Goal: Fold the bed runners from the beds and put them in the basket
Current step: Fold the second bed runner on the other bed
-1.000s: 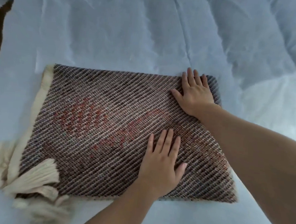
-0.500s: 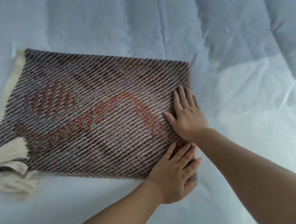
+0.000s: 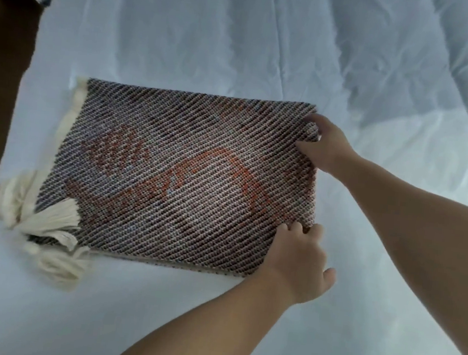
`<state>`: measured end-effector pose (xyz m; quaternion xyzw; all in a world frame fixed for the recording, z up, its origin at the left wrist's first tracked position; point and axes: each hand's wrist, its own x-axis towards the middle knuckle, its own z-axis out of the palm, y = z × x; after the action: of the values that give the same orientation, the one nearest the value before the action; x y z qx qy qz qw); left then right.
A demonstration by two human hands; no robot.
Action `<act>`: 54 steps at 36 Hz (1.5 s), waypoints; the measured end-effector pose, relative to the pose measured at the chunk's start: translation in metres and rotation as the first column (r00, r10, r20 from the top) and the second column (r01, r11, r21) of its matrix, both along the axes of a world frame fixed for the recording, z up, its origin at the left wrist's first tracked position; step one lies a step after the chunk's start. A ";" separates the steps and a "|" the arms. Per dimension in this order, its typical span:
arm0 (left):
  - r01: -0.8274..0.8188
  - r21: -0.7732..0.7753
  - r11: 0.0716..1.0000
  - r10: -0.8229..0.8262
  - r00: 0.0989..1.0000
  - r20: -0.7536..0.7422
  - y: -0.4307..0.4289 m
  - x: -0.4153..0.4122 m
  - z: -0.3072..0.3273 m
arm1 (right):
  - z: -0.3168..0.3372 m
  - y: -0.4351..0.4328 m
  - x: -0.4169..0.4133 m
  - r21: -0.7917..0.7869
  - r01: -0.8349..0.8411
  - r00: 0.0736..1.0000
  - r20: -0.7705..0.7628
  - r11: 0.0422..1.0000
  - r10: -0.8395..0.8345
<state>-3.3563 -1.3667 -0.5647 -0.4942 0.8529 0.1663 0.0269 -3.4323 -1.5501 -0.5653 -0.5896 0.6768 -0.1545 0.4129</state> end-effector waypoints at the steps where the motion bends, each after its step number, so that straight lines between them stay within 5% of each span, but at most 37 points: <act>1: -0.029 0.028 0.999 0.030 0.999 -0.012 0.002 0.003 0.004 | 0.003 -0.001 0.001 -0.014 -0.005 1.000 -0.009 1.000 0.005; 9: -0.252 0.226 0.941 0.292 0.942 -0.165 0.020 0.042 0.046 | 0.053 0.003 0.037 -0.162 -0.023 0.995 -0.104 0.987 0.006; 27: -0.518 0.184 0.835 0.549 0.776 -0.310 0.060 0.265 0.124 | 0.147 0.012 0.268 -0.228 -0.242 0.923 -0.354 0.943 0.151; 49: -0.668 0.397 0.629 0.774 0.587 -0.238 0.070 0.454 0.043 | 0.064 0.024 0.490 -0.084 -0.414 0.799 -0.510 0.907 0.318; 52: -0.658 0.366 0.658 0.742 0.651 -0.162 0.060 0.461 0.027 | 0.037 0.021 0.491 -0.074 -0.393 0.822 -0.476 0.917 0.313; 54: -0.669 0.215 0.711 0.700 0.701 -0.133 0.053 0.461 0.015 | 0.016 0.023 0.484 -0.128 -0.410 0.856 -0.397 0.903 0.332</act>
<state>-2.8954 -1.3134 -0.5493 -0.7528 0.5901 0.2781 -0.0880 -2.9480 -1.5273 -0.5493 -0.7675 0.5946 -0.0293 0.2377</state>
